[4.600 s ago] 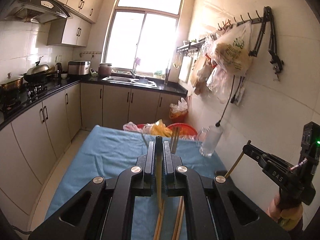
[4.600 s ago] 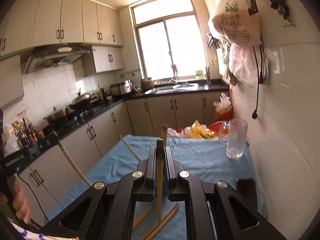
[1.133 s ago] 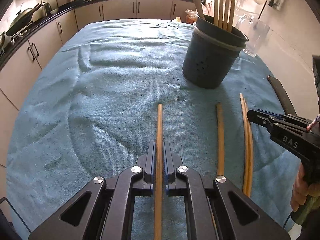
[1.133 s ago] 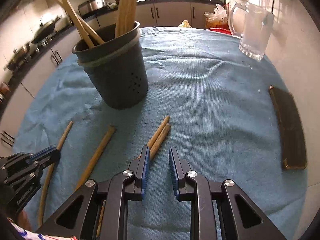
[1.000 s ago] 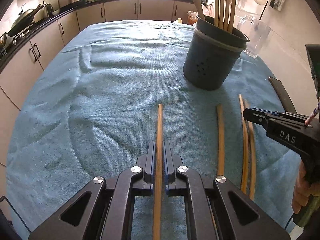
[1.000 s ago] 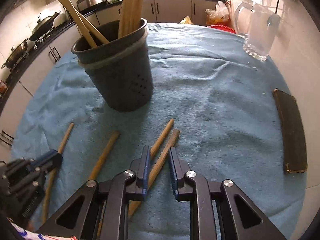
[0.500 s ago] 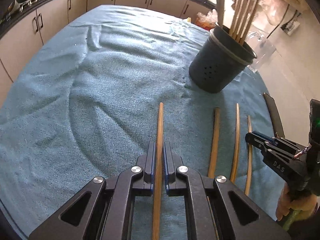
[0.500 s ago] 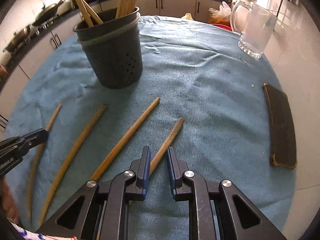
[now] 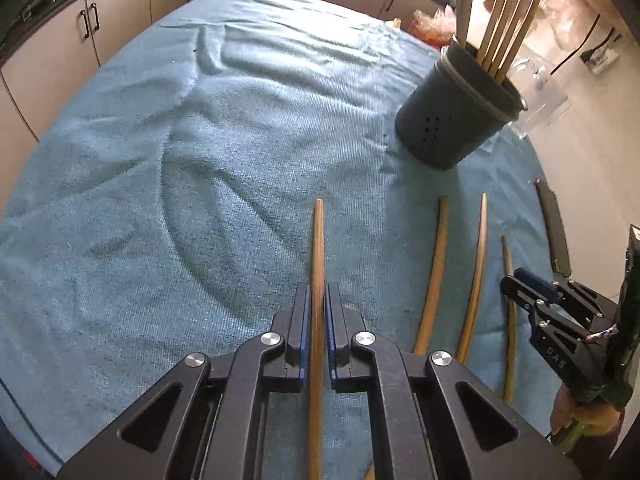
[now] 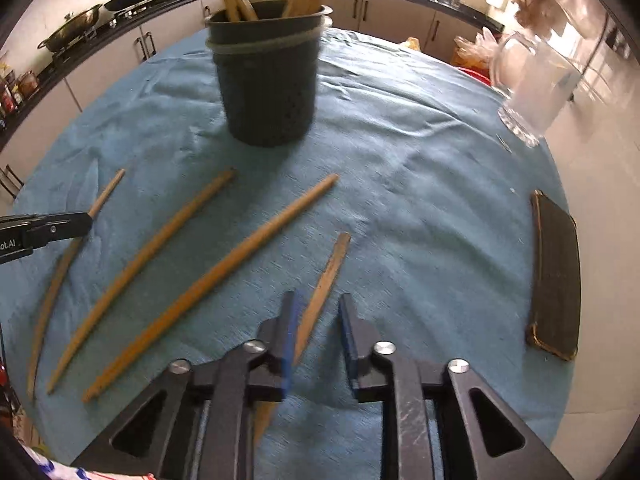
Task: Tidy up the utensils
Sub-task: 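Lift the chopstick with the right gripper and drop it into the cup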
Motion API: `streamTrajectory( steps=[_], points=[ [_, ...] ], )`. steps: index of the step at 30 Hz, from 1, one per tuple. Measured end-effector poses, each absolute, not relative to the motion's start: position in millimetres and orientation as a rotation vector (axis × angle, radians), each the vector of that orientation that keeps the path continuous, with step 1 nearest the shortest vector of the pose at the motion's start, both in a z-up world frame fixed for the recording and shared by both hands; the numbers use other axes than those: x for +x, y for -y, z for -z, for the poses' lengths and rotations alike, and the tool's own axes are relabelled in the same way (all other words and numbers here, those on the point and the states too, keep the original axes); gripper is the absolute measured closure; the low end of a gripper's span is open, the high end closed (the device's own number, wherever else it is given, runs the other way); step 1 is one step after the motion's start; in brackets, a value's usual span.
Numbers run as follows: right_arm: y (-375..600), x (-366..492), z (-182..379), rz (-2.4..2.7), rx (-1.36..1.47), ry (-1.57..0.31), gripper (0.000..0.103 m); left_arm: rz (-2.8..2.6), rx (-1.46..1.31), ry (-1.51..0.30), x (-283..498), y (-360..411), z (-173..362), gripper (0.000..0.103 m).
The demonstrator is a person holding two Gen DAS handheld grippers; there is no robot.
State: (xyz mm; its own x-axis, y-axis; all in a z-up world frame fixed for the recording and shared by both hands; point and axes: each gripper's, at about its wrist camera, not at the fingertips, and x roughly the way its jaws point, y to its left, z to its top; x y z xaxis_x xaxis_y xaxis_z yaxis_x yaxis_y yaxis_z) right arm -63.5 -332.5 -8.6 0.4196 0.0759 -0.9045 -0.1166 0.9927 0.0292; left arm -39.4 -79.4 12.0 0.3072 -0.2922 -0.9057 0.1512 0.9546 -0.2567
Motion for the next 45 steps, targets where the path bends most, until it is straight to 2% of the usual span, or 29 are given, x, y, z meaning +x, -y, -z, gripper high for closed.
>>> streamTrajectory(
  steps=[7, 15, 16, 20, 33, 45],
  points=[
    [336.1, -38.0, 8.6, -0.077, 0.023, -1.196, 0.079, 0.291, -0.149, -1.279, -6.5, 89.3, -10.2, 0.094],
    [327.4, -20.8, 8.2, -0.044, 0.023, -1.189, 0.092, 0.313, -0.145, -1.233, 1.5, 90.1, -8.1, 0.094],
    [326.6, -21.9, 8.3, -0.042, 0.018, -1.18, 0.093, 0.32, -0.116, -1.215, -1.2, 91.1, -8.4, 0.098],
    [329.8, -31.6, 5.9, -0.06, 0.067, -1.125, 0.096, 0.339, -0.114, -1.155, -11.8, 84.5, -14.6, 0.098],
    [351.0, -110.2, -80.8, -0.053, 0.177, -0.779, 0.096, 0.398, -0.085, -0.768, -113.8, 62.3, -129.9, 0.098],
    [358.0, -187.8, -135.6, -0.072, 0.186, -0.574, 0.096, 0.43, 0.016, -0.54, -209.7, 66.2, -180.5, 0.098]
  ],
)
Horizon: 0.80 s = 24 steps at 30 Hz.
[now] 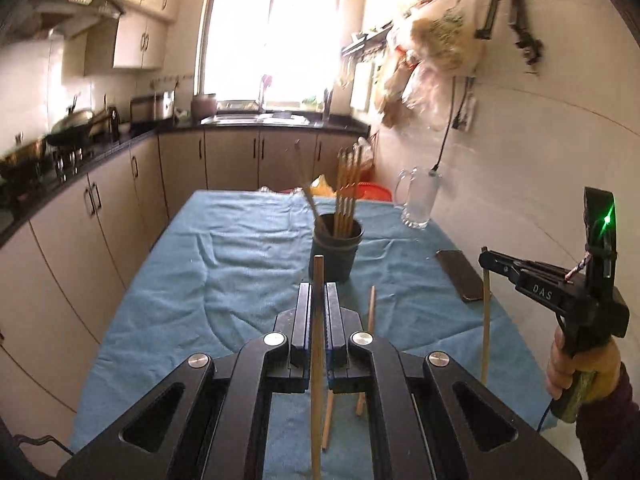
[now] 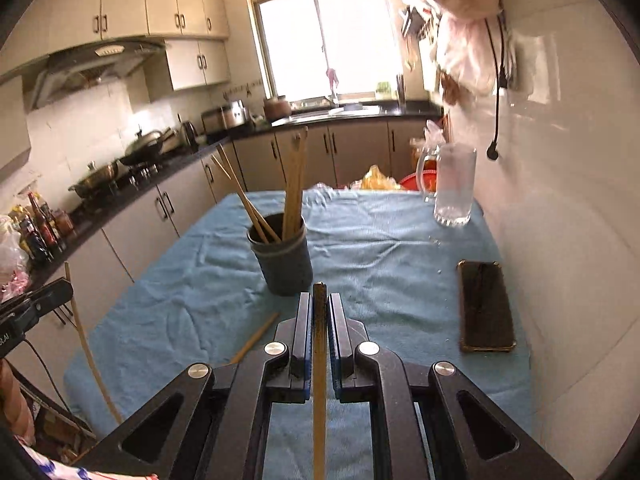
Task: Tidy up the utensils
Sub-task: 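Lift the chopstick with the right gripper and drop it into the cup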
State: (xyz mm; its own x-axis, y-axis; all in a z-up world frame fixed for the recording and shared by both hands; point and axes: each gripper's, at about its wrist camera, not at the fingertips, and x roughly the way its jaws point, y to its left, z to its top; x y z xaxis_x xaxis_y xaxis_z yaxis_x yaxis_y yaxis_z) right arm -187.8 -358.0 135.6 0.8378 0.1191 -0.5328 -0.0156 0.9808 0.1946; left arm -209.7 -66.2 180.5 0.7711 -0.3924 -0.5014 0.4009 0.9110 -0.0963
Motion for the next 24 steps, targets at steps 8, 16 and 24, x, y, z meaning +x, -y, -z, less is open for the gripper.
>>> streamTrajectory(
  steps=[8, 16, 24],
  points=[
    [355.2, -221.1, -161.3, -0.083, 0.16, -0.482, 0.096, 0.461, -0.018, -0.462, -240.7, 59.3, -207.7, 0.098],
    [349.4, -215.1, -182.1, -0.088, 0.143, -0.423, 0.096, 0.465, -0.026, -0.419, -229.7, 65.9, -228.7, 0.099],
    [349.6, -178.6, -206.9, -0.093, 0.153, -0.376, 0.096, 0.459, -0.012, -0.401, -192.2, 82.4, -251.3, 0.099]
  ],
)
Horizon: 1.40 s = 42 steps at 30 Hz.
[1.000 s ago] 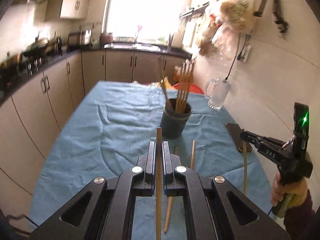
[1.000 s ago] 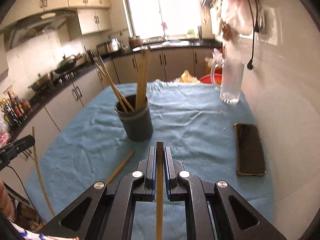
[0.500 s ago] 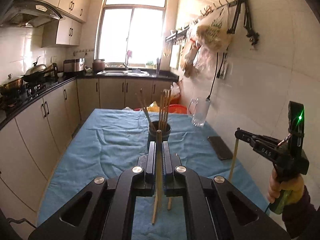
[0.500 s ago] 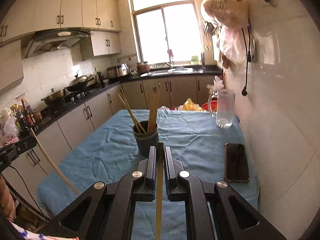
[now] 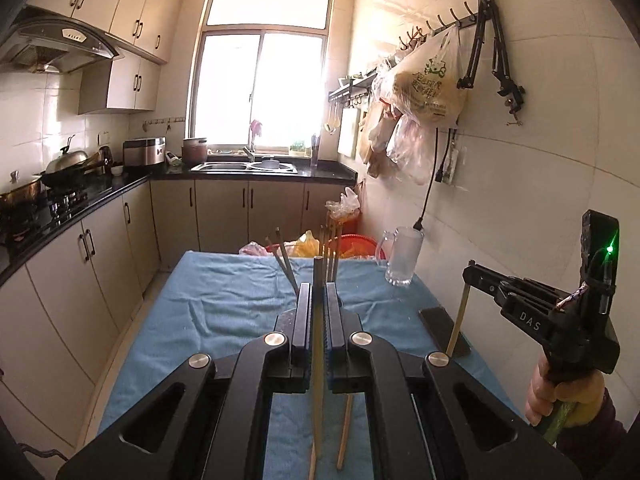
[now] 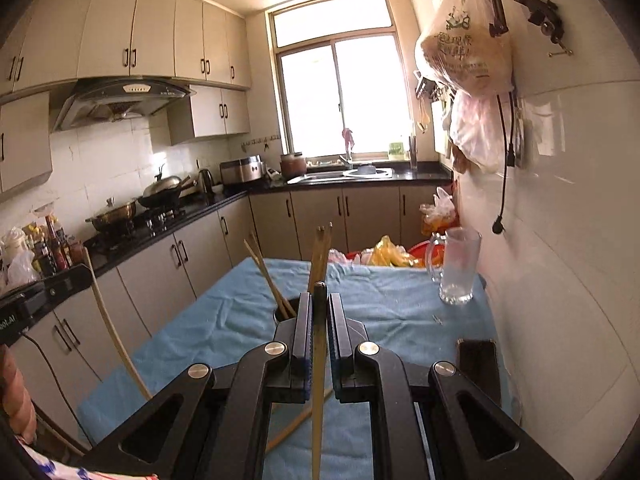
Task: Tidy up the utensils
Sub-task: 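Lift the chopstick with the right gripper and drop it into the cup, then lower the right gripper and grasp another wooden chopstick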
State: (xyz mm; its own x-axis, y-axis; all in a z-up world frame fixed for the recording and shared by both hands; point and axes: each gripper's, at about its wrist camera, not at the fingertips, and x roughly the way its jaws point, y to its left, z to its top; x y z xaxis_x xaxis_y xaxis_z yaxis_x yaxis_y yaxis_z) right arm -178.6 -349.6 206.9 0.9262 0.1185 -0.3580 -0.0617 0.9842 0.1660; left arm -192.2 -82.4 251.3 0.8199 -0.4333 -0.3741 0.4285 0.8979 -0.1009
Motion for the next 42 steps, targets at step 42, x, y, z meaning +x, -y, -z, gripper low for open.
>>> streamTrajectory(
  steps=[42],
  points=[
    [354.9, 60.0, -174.7, -0.102, 0.327, -0.488, 0.092, 0.416, -0.121, -0.521, 3.9, 140.8, -238.8, 0.087]
  ],
)
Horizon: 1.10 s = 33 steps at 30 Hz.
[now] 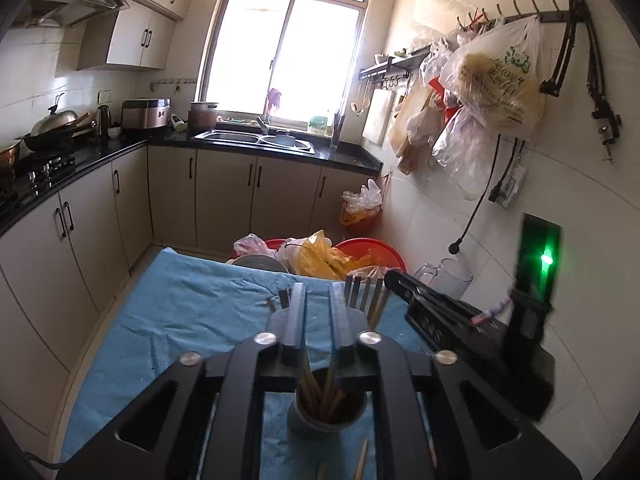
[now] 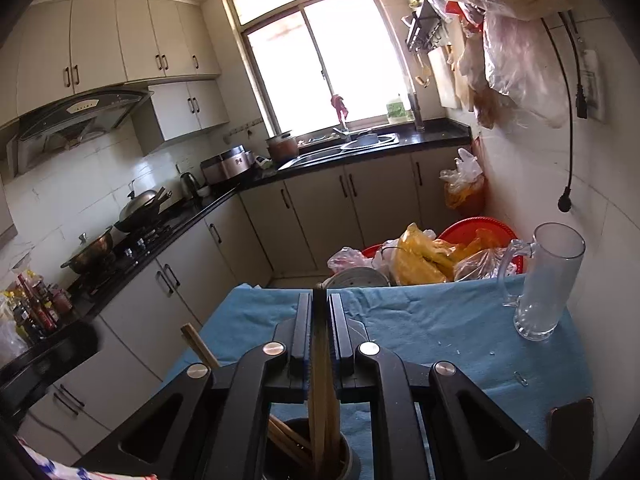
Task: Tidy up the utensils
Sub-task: 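Lower the right gripper and grasp another wooden chopstick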
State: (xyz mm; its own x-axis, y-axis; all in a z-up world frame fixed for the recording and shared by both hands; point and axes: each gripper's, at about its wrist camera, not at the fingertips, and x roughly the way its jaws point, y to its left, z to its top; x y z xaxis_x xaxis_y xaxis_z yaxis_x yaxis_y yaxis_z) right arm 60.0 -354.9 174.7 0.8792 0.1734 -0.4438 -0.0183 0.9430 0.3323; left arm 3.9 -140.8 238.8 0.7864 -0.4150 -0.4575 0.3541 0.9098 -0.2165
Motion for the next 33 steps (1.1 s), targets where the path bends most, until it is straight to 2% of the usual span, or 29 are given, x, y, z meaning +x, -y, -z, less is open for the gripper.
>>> streamTrajectory(
  steps=[2, 5, 7, 11, 16, 19, 21, 27, 29, 30, 32, 33],
  points=[
    [355.4, 52.2, -178.4, -0.097, 0.317, -0.482, 0.085, 0.41, -0.131, -0.51, -12.1, 129.4, -239.8, 0.074],
    [353.4, 34.1, -183.1, -0.09, 0.286, -0.475, 0.073, 0.404, -0.137, -0.495, -36.6, 110.3, -236.5, 0.064],
    [353.8, 12.9, -180.0, -0.084, 0.255, -0.49, 0.07, 0.387, -0.123, -0.495, -51.4, 97.6, -229.2, 0.06],
    [356.7, -26.9, -146.1, -0.079, 0.235, -0.59, 0.054, 0.345, -0.083, -0.562, -71.5, 77.2, -193.7, 0.056],
    [346.9, -61.1, -62.2, -0.104, 0.214, -0.837, 0.054, 0.332, -0.102, -0.738, -76.1, 67.8, -128.1, 0.056],
    [341.3, -72.6, -27.0, -0.134, 0.268, -0.923, 0.055, 0.365, -0.075, -0.839, -75.4, 82.0, -91.2, 0.056],
    [338.2, -75.6, -14.6, -0.148, 0.293, -0.948, 0.061, 0.391, -0.03, -0.89, -73.3, 94.8, -72.0, 0.056],
    [335.8, -47.6, -3.2, -0.115, 0.273, -0.977, 0.063, 0.446, 0.092, -0.969, -66.8, 137.6, -36.2, 0.056],
    [332.8, -35.9, -0.1, -0.11, 0.27, -0.991, 0.068, 0.464, 0.116, -0.98, -61.3, 149.1, -30.2, 0.057],
    [332.3, -28.7, 0.7, -0.101, 0.255, -0.997, 0.071, 0.471, 0.13, -0.988, -58.4, 155.1, -26.1, 0.058],
    [328.4, -19.0, 5.1, -0.1, 0.23, -1.015, 0.083, 0.475, 0.159, -1.013, -51.5, 167.3, -17.4, 0.073],
    [325.9, -16.6, 7.2, -0.096, 0.22, -1.025, 0.087, 0.476, 0.169, -1.026, -49.6, 171.3, -13.9, 0.077]
  ],
)
